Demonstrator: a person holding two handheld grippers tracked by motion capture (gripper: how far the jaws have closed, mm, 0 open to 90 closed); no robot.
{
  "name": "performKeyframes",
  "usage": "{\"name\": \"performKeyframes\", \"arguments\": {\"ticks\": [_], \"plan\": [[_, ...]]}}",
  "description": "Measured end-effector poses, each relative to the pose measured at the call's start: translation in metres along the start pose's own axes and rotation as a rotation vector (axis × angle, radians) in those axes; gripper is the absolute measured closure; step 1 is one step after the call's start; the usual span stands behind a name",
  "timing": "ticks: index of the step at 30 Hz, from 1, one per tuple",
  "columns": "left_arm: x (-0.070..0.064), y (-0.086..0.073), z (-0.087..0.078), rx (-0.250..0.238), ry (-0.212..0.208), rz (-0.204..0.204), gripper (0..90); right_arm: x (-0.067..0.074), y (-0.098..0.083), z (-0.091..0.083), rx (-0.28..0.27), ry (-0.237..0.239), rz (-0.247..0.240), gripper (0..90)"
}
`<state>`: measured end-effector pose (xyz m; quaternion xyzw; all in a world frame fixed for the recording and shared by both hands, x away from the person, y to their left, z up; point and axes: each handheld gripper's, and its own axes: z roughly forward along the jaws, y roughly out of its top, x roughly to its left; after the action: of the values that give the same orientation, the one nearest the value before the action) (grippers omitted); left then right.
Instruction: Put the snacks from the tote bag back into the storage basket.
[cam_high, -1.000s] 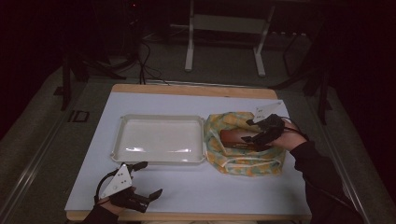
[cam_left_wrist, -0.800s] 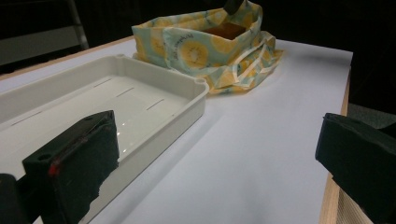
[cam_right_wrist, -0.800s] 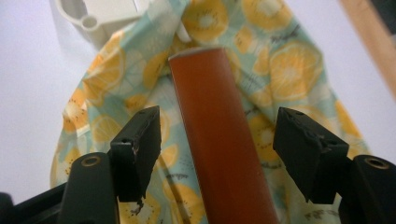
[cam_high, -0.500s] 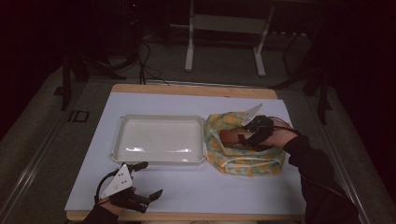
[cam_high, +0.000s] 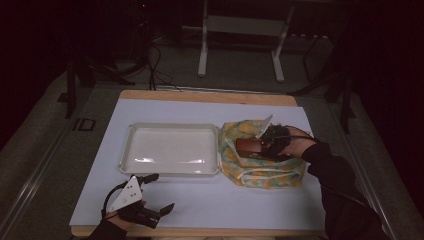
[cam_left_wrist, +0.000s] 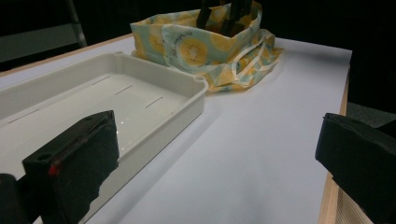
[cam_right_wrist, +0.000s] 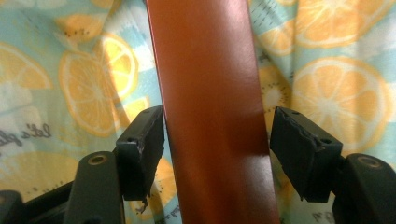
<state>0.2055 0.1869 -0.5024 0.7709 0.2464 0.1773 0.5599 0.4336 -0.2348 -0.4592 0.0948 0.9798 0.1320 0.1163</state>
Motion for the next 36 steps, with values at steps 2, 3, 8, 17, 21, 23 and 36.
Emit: {"name": "performKeyframes", "arguments": {"ticks": [2, 3, 8, 17, 21, 23, 36], "plan": [[0.000, 0.000, 0.000, 0.000, 0.000, -0.001, 0.0, -0.001, -0.001, 0.003, 0.005, 0.009, 0.004, 35.1], [0.000, 0.000, 0.000, 0.000, 0.000, -0.001, 0.0, -0.001, -0.001, 0.005, 0.012, 0.019, 0.003, 35.9], [0.000, 0.000, 0.000, -0.001, 0.002, -0.004, 0.0, -0.002, -0.003, 0.007, 0.013, 0.040, -0.011, 39.9], [0.000, 0.000, 0.001, -0.001, 0.002, -0.005, 0.0, -0.002, -0.002, -0.001, -0.013, 0.032, -0.069, 42.4], [0.000, 0.000, 0.001, 0.002, 0.002, -0.004, 0.0, -0.003, -0.001, -0.007, -0.009, 0.030, -0.068, 42.5], [0.000, 0.000, 0.001, 0.001, 0.002, -0.004, 0.0, -0.004, -0.001, -0.010, -0.015, 0.037, -0.062, 42.5], [-0.001, 0.000, 0.003, 0.009, -0.001, 0.005, 0.0, -0.009, 0.001, -0.038, -0.062, 0.035, -0.034, 43.0]]}}
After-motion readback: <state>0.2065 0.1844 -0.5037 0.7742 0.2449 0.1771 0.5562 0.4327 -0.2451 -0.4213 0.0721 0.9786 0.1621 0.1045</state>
